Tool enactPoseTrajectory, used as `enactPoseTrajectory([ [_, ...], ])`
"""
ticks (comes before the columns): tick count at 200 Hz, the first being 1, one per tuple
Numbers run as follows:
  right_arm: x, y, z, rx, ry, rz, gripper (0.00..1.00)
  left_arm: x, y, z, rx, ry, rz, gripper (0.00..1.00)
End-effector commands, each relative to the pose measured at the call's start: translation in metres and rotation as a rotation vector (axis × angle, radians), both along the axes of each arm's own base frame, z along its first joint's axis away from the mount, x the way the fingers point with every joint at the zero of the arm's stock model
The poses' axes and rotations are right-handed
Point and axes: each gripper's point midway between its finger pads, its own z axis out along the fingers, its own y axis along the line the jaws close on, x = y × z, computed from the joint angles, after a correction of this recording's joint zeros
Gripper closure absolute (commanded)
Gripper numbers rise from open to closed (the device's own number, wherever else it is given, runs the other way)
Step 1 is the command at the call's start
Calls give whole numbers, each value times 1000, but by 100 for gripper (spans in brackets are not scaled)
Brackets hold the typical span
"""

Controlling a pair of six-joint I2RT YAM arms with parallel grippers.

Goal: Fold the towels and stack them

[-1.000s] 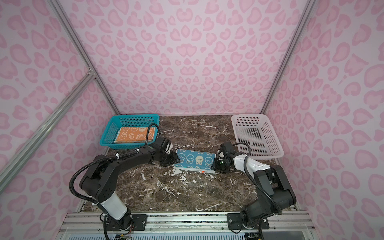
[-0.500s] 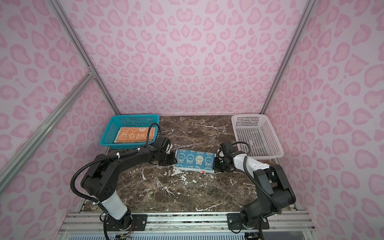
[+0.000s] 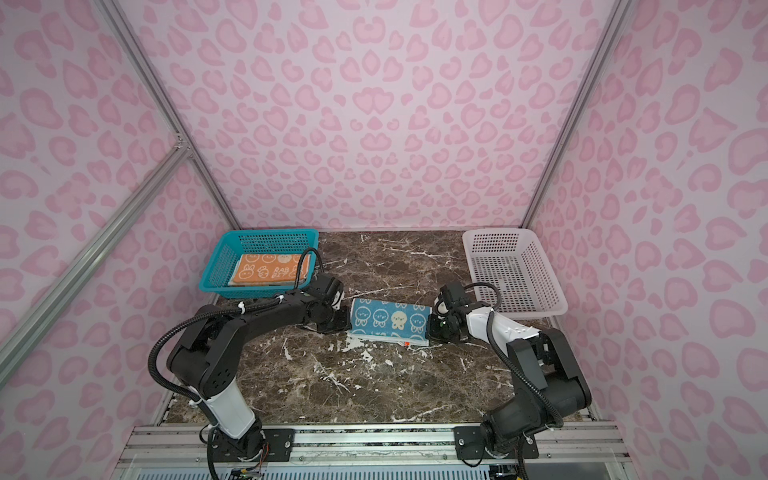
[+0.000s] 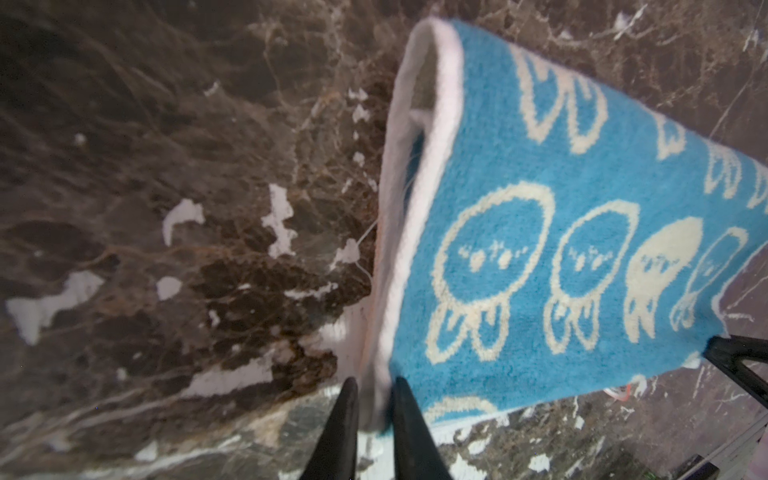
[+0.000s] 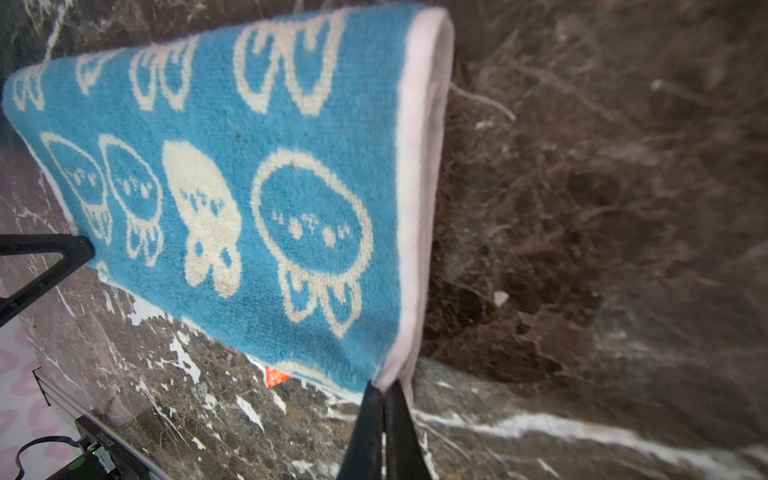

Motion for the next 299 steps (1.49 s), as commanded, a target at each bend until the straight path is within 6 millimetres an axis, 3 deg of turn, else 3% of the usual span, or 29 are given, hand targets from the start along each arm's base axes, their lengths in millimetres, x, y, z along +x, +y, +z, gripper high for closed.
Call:
enactPoseTrajectory([
  [1, -1, -2, -1, -13, 4, 9, 100, 1, 1, 0, 9, 2, 5, 88],
  [33, 1, -2, 3, -17, -6, 13, 100, 3, 0, 5, 6, -7, 2, 97],
  [138, 2, -3, 21, -23, -54, 41, 100, 14, -2, 40, -23, -69, 10, 97],
  [212, -4, -2, 5, -25, -11, 55, 93, 8, -4, 30, -40, -42, 16, 97],
  [262, -3, 0, 0, -25, -1, 59, 81, 7, -5, 29, -44, -37, 17, 97],
  [299, -3, -2, -1, -43, 1, 60, 81, 6, -6, 27, -46, -35, 15, 97],
])
